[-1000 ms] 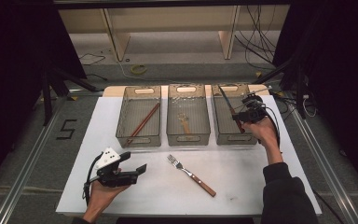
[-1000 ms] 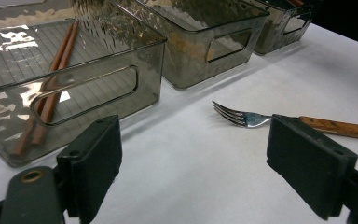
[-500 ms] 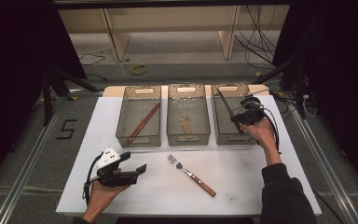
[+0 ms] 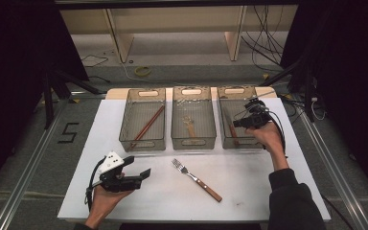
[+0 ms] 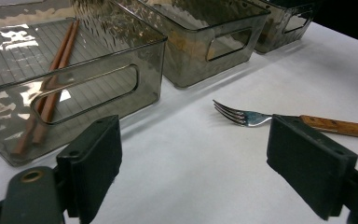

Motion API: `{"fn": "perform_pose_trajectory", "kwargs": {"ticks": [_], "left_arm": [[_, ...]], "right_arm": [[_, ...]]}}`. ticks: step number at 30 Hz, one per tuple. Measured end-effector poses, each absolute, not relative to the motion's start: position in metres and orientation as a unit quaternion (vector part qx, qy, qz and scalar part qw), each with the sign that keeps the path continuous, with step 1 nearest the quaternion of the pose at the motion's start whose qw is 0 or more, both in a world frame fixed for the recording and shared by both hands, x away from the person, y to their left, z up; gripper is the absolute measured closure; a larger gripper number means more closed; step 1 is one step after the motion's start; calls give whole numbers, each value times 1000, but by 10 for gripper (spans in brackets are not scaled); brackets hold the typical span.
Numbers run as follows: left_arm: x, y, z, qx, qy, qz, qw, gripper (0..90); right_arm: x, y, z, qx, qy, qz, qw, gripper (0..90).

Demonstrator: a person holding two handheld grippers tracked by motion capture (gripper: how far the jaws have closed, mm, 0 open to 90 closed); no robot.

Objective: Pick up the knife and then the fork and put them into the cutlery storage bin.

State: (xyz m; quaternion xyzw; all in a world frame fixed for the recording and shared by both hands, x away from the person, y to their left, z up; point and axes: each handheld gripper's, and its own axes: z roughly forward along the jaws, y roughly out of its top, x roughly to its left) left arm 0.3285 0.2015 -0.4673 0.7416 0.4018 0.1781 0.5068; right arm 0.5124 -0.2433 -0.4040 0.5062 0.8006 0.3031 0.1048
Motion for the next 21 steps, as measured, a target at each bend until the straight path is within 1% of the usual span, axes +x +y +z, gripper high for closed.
{"fn": "perform_pose_trajectory", "kwargs": {"ticks": [6,12,21], "left_arm": [[329,201,-467,742,402,178,507,174],[329,202,-467,742,402,178,506,173],[329,202,-467,741,402,178,507,172]], "right_arm": [[502,-238,-395,483,808,319,108,564],[482,-223,-386,439,824,342,107,480],[448,-198,-385,384,849,348,99,392]]}}
